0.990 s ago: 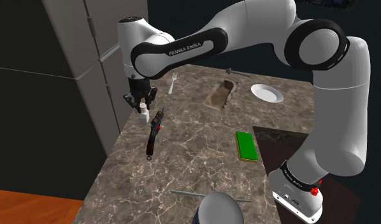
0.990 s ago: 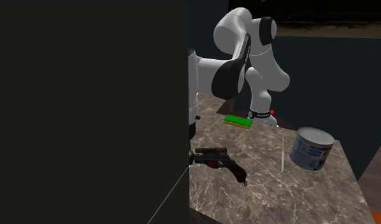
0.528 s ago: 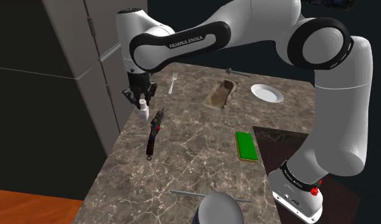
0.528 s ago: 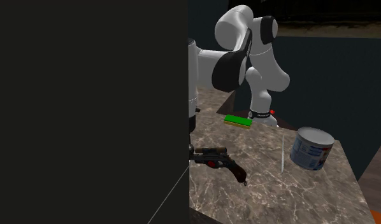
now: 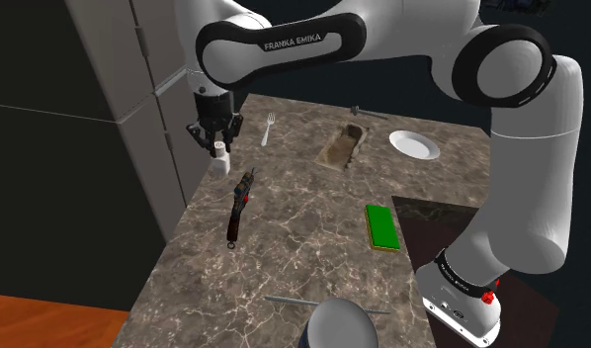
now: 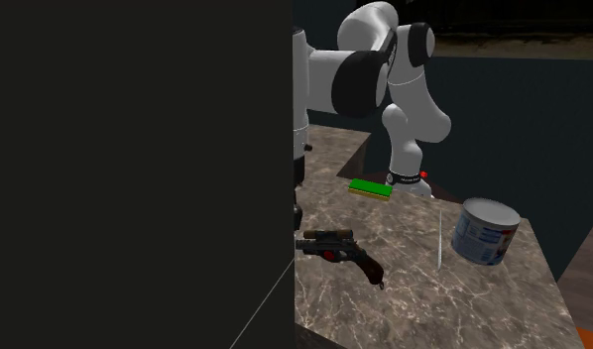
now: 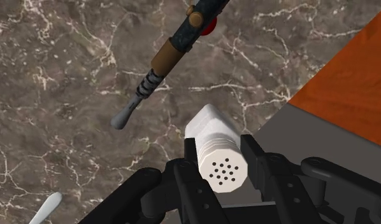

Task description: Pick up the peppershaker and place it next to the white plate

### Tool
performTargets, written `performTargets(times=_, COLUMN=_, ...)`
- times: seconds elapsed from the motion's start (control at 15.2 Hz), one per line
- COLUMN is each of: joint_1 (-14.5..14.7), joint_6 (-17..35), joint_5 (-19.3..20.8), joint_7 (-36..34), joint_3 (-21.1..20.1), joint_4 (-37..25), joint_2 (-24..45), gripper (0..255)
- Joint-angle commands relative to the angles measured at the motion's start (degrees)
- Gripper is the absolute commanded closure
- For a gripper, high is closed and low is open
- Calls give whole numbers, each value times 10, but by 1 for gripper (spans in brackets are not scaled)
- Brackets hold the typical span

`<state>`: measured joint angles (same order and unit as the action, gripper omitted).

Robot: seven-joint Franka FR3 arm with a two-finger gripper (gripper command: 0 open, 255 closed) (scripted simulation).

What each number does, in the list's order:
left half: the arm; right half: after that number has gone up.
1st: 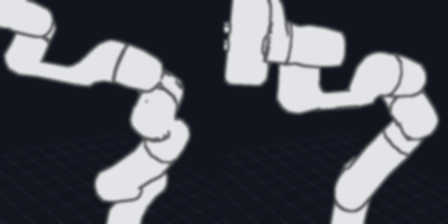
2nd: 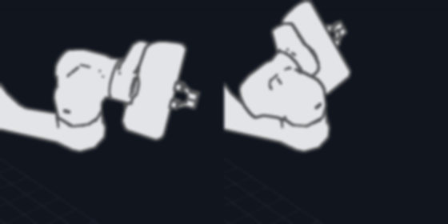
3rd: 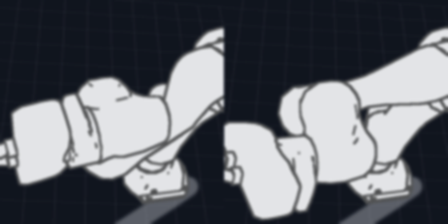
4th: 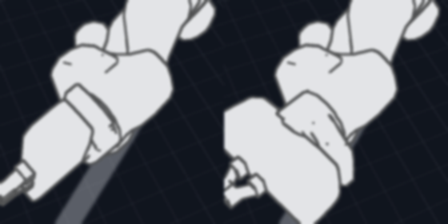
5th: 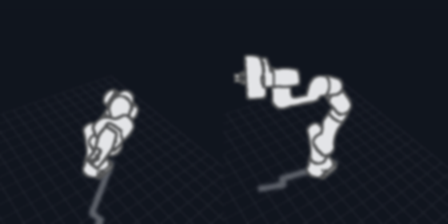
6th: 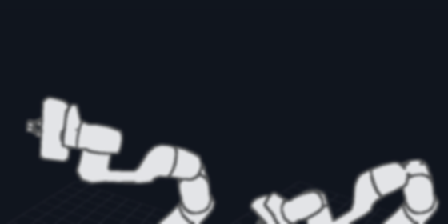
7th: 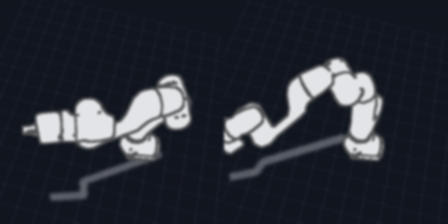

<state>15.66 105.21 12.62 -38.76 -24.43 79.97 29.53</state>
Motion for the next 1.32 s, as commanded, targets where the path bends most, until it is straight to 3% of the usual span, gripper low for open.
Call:
performTargets(times=0.0, joint_1=0, joint_6=-12, joint_5=-2, joint_7=1, joint_3=-1, joint_4=-9, joint_2=-3, gripper=255)
performTargets(times=1.12, joint_1=20, joint_6=-148, joint_5=-2, joint_7=10, joint_3=-3, joint_4=-155, joint_2=5, gripper=255)
performTargets(times=1.19, joint_1=21, joint_6=-151, joint_5=-2, joint_7=10, joint_3=-3, joint_4=-158, joint_2=5, gripper=255)
performTargets(times=1.25, joint_1=3, joint_6=-133, joint_5=-12, joint_7=17, joint_3=-6, joint_4=-111, joint_2=-25, gripper=255)
